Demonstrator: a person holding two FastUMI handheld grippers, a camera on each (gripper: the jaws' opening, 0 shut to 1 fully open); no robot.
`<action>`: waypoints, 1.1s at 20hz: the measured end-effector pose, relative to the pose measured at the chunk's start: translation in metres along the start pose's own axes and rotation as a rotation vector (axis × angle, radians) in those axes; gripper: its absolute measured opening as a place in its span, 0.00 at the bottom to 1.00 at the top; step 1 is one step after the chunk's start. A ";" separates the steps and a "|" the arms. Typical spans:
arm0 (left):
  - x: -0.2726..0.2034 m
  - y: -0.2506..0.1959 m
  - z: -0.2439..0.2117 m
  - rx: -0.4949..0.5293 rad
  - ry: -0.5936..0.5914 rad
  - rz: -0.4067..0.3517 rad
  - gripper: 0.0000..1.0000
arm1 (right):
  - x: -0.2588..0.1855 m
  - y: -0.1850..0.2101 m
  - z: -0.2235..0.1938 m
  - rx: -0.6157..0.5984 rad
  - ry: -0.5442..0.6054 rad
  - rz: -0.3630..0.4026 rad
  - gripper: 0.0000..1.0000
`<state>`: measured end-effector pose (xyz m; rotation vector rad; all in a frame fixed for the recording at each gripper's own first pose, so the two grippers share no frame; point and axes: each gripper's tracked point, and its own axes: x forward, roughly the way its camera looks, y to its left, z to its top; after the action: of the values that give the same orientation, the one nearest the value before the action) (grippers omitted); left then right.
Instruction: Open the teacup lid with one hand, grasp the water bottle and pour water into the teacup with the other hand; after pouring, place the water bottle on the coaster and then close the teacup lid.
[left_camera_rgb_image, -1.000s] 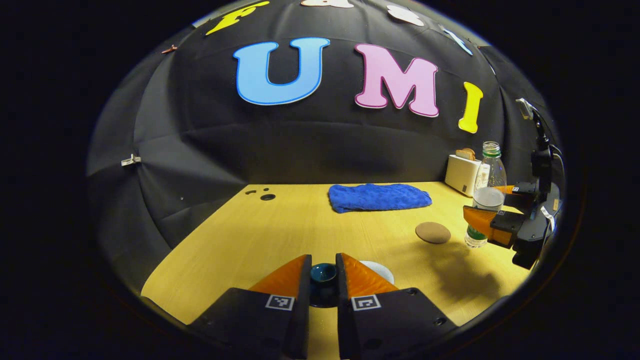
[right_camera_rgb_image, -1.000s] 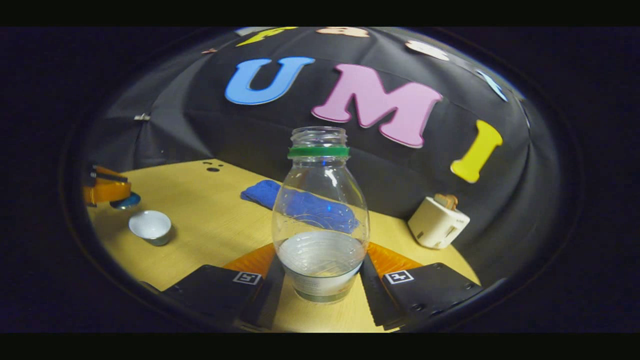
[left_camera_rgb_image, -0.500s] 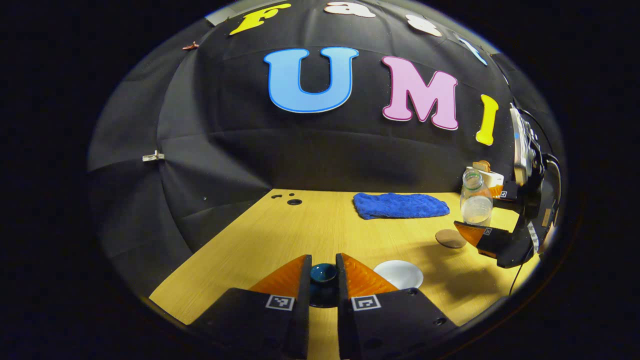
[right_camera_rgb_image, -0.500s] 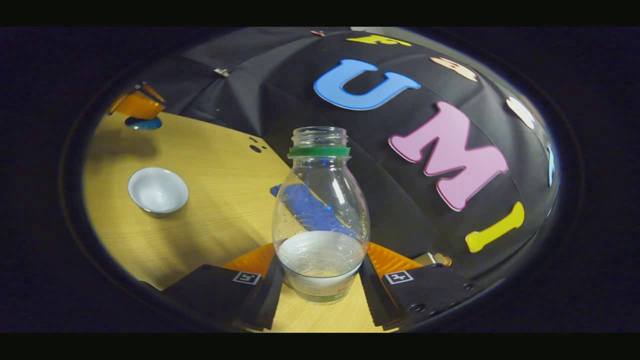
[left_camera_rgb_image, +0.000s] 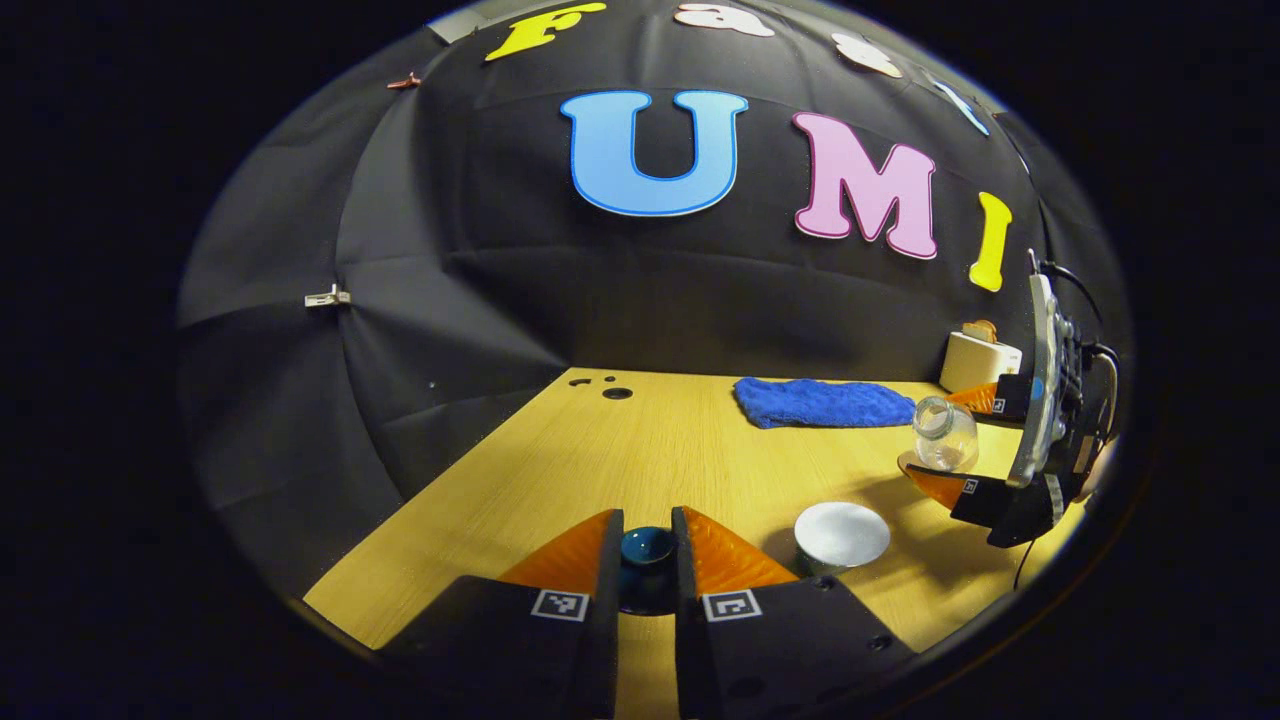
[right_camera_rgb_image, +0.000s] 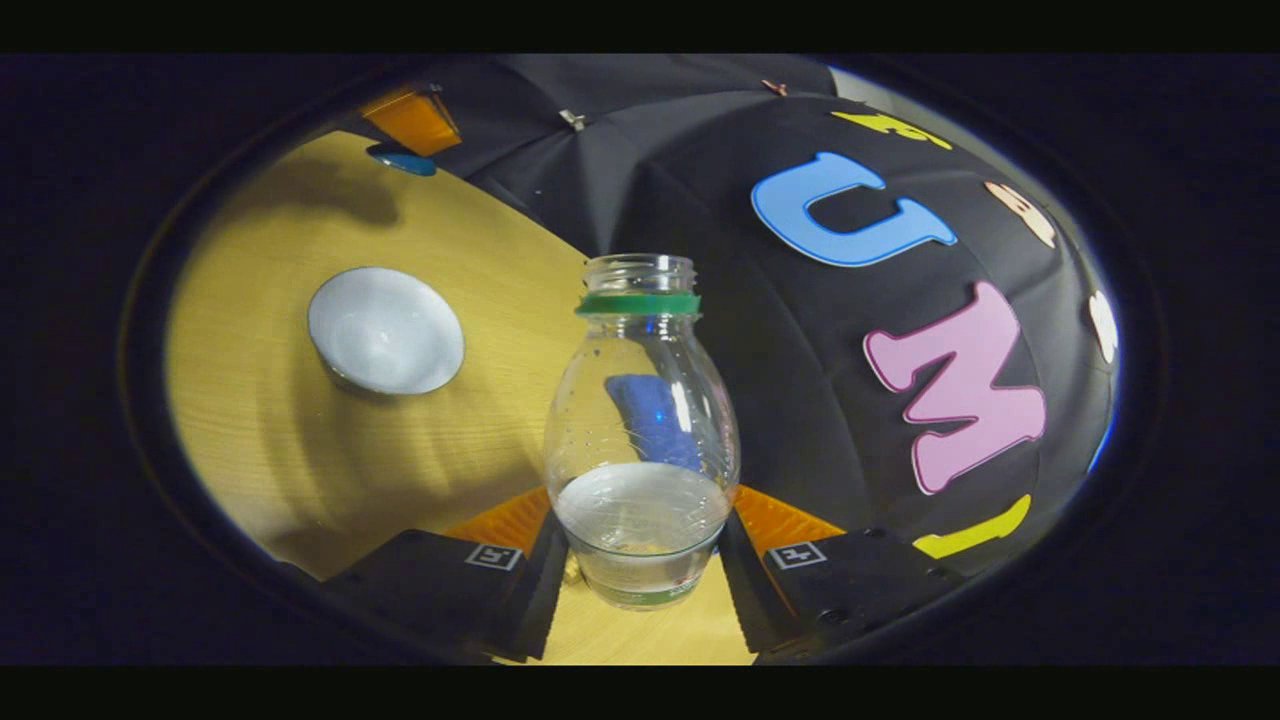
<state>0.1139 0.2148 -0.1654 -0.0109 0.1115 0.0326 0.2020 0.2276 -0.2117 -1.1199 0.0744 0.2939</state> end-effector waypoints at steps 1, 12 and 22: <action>0.000 0.003 0.000 -0.002 0.001 0.000 0.27 | 0.003 0.003 0.001 -0.028 -0.002 0.007 0.74; -0.002 0.017 -0.014 0.009 0.021 0.004 0.23 | 0.011 0.022 0.006 -0.293 -0.071 0.027 0.73; -0.009 0.031 -0.020 0.009 0.031 0.022 0.24 | 0.028 0.016 0.002 -0.439 -0.100 0.013 0.74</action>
<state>0.1020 0.2448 -0.1844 -0.0017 0.1432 0.0537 0.2243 0.2410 -0.2302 -1.5377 -0.0757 0.3889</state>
